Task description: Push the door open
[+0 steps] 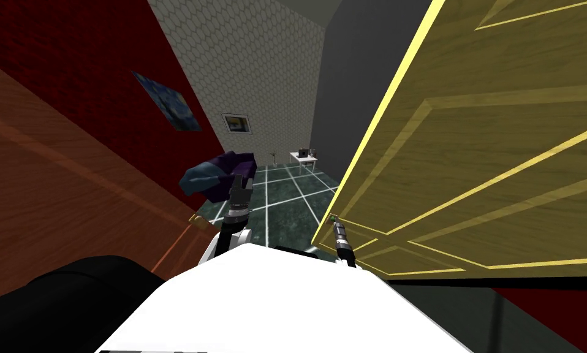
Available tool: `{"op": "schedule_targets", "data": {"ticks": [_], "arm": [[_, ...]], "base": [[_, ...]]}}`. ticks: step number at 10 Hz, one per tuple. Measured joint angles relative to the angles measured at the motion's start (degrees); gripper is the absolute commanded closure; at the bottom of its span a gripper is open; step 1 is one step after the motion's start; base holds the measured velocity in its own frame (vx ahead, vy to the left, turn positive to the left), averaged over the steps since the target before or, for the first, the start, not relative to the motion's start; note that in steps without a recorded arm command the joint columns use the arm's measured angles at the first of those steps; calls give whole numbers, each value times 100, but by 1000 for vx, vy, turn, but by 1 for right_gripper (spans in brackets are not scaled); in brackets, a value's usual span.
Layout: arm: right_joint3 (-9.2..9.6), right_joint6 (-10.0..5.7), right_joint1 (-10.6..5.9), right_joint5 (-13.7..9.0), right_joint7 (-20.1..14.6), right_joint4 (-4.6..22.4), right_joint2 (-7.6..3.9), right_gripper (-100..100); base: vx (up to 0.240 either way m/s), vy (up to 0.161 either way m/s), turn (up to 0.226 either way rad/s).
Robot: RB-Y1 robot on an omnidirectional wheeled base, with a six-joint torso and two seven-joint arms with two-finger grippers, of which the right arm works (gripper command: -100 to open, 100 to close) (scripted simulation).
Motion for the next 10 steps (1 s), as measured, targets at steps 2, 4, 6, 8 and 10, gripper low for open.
{"op": "schedule_targets", "data": {"ticks": [2,4,6,8,10], "arm": [[-159,-66,-96,-77,35,127,-64,-100],[-179,-54,-66,-112,20,91,-55,-100],[-189,-44,-33,-142,-4,65,-13,-100],[-202,-28,9,-176,-30,18,68,-100],[-208,-19,44,-196,-54,-12,133,-100]], "base": [[55,40,-92],[-201,117,-46],[-182,114,-51],[-158,139,-56],[27,30,1]]}}
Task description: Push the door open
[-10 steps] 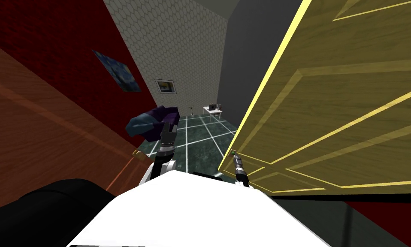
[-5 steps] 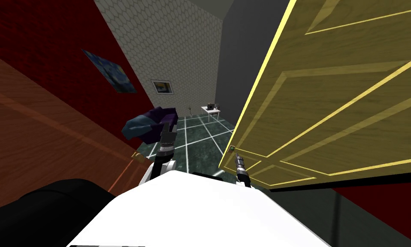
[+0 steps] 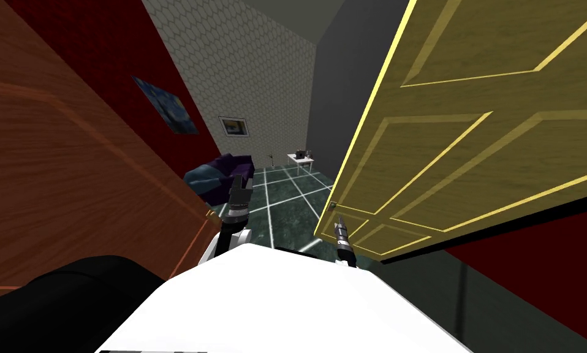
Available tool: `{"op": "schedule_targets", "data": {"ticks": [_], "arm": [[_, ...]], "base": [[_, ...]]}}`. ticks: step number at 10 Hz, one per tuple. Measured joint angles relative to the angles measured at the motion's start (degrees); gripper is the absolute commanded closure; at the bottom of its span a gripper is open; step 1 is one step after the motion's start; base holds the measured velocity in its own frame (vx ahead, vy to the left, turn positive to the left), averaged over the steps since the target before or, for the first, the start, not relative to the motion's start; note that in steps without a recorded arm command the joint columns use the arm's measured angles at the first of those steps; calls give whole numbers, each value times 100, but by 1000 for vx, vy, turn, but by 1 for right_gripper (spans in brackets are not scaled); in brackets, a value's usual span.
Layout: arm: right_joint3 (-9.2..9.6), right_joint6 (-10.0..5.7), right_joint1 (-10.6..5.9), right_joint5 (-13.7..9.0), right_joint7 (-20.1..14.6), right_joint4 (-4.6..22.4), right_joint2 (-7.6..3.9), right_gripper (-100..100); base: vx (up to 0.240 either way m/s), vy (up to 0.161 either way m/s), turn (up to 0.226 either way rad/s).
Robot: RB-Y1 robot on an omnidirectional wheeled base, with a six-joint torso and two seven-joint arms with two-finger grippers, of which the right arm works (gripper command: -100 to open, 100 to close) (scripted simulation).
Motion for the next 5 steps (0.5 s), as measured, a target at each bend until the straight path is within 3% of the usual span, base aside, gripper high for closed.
{"op": "schedule_targets", "data": {"ticks": [5], "arm": [[-68,-124,-19,-25,57,101,-51,-100]], "base": [[242,-41,29]]}}
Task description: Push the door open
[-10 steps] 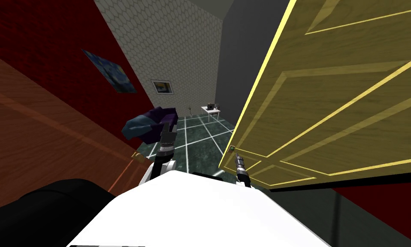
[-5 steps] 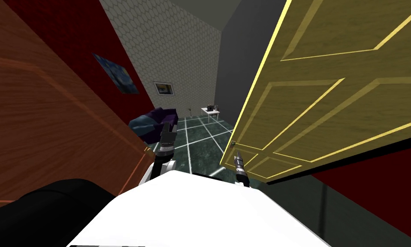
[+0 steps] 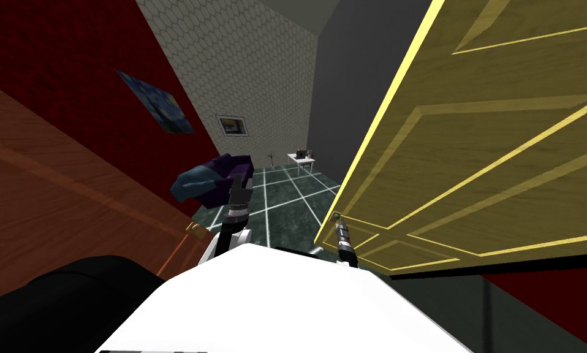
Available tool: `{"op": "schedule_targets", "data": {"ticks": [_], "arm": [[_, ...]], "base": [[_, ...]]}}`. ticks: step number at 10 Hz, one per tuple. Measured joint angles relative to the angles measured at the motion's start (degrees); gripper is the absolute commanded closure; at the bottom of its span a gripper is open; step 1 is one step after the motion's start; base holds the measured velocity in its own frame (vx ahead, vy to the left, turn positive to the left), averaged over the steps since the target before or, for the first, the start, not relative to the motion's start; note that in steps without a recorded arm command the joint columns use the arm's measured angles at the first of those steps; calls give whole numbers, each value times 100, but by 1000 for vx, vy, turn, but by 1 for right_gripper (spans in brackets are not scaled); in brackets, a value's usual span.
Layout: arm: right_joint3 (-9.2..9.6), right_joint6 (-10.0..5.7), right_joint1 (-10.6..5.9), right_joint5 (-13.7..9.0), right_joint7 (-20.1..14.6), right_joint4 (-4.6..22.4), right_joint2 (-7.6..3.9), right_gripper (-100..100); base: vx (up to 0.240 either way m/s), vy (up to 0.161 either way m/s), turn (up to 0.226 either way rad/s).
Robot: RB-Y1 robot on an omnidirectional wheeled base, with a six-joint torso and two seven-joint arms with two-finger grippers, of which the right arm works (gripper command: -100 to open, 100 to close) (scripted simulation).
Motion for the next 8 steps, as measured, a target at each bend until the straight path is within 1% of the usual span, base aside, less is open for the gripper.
{"op": "schedule_targets", "data": {"ticks": [1,2,3,5,8], "arm": [[-13,-24,1,-5,9,13,22,-100],[-29,-53,-9,-11,24,43,64,-100],[-29,-66,-3,-11,28,48,72,100],[-32,-53,-20,-11,25,39,60,100],[-23,-39,0,-6,28,57,69,100]], "base": [[232,-29,17],[89,-10,-8],[-17,5,10],[-28,2,6],[-9,2,-2]]}}
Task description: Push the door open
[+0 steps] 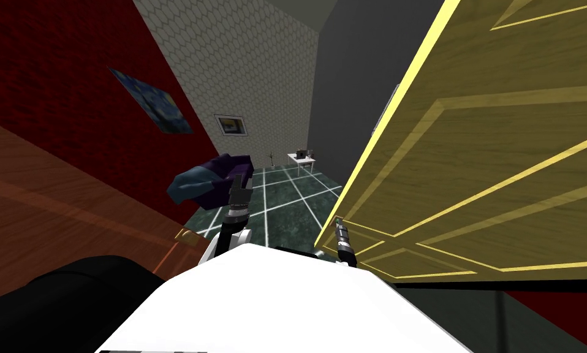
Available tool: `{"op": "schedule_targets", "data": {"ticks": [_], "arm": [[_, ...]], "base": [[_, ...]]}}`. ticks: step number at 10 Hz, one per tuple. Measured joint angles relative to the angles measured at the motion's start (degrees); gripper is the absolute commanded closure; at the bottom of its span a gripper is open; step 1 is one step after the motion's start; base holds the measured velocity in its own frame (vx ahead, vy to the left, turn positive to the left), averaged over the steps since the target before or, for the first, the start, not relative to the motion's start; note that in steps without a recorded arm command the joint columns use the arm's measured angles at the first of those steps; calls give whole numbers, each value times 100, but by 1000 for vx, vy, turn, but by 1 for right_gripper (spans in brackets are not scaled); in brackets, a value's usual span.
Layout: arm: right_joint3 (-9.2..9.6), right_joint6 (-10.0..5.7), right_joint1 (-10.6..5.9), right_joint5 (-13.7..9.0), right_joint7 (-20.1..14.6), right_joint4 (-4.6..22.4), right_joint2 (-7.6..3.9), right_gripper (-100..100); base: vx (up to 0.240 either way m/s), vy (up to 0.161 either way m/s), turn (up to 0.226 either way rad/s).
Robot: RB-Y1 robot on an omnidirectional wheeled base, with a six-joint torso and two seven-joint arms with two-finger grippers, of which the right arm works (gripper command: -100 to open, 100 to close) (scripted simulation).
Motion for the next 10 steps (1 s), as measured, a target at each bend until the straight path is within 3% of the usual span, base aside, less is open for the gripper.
{"op": "schedule_targets", "data": {"ticks": [5,6,8,10], "arm": [[-118,56,-9,-84,20,61,-46,100],[-159,123,48,-107,39,-83,-26,100],[-329,42,-136,-201,124,168,-44,100],[-472,121,-118,-286,159,90,-16,100]], "base": [[161,25,-40],[187,56,-91],[224,45,-60],[228,56,-87]]}}
